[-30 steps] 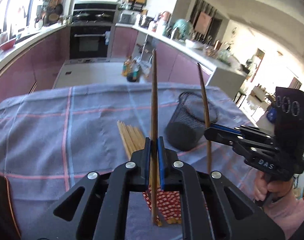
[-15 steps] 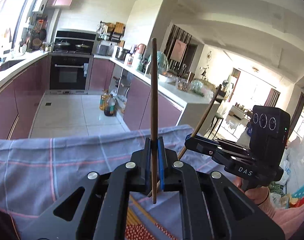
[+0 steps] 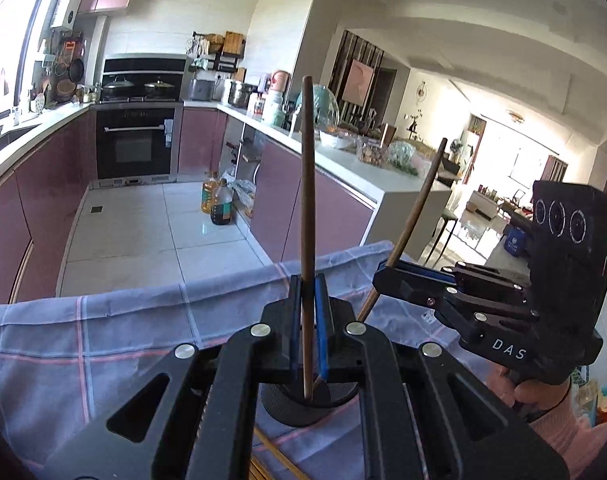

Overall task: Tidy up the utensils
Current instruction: 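Lift the chopstick with the right gripper and drop it into the mesh cup, then move the open right gripper back over the chopsticks and grasp one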

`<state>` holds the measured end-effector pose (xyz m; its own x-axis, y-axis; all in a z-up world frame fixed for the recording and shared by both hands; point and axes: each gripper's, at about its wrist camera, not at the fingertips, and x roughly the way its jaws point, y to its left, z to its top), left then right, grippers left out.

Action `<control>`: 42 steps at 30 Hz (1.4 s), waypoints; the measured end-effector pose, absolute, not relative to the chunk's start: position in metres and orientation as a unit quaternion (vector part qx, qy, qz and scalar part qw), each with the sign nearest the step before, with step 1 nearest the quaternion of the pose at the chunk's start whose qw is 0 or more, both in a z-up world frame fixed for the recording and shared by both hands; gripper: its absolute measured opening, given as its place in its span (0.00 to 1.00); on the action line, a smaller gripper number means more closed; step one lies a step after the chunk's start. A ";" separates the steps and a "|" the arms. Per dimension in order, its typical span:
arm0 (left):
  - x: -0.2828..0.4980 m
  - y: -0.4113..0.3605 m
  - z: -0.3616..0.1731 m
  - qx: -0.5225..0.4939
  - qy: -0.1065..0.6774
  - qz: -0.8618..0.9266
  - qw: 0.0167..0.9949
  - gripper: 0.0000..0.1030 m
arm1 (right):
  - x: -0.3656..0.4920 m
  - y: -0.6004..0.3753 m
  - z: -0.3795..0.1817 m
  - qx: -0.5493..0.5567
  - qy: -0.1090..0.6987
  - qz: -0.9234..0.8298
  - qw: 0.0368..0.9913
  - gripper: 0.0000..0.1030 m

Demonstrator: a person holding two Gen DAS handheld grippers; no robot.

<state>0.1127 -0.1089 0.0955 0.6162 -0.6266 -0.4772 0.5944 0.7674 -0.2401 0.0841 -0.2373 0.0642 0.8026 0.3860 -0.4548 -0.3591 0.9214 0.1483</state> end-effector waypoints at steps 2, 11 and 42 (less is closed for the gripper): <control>0.118 -0.118 0.080 -0.019 0.299 -0.341 0.891 0.07 | 0.095 -0.234 0.053 0.026 0.275 0.197 0.941 0.06; 0.142 -0.137 0.034 0.007 0.334 -0.325 0.885 0.08 | 0.124 -0.229 0.025 0.038 0.331 0.191 0.923 0.07; 0.109 -0.011 -0.071 0.027 0.407 -0.208 0.889 0.44 | 0.051 -0.161 -0.048 0.002 0.387 0.247 0.888 0.37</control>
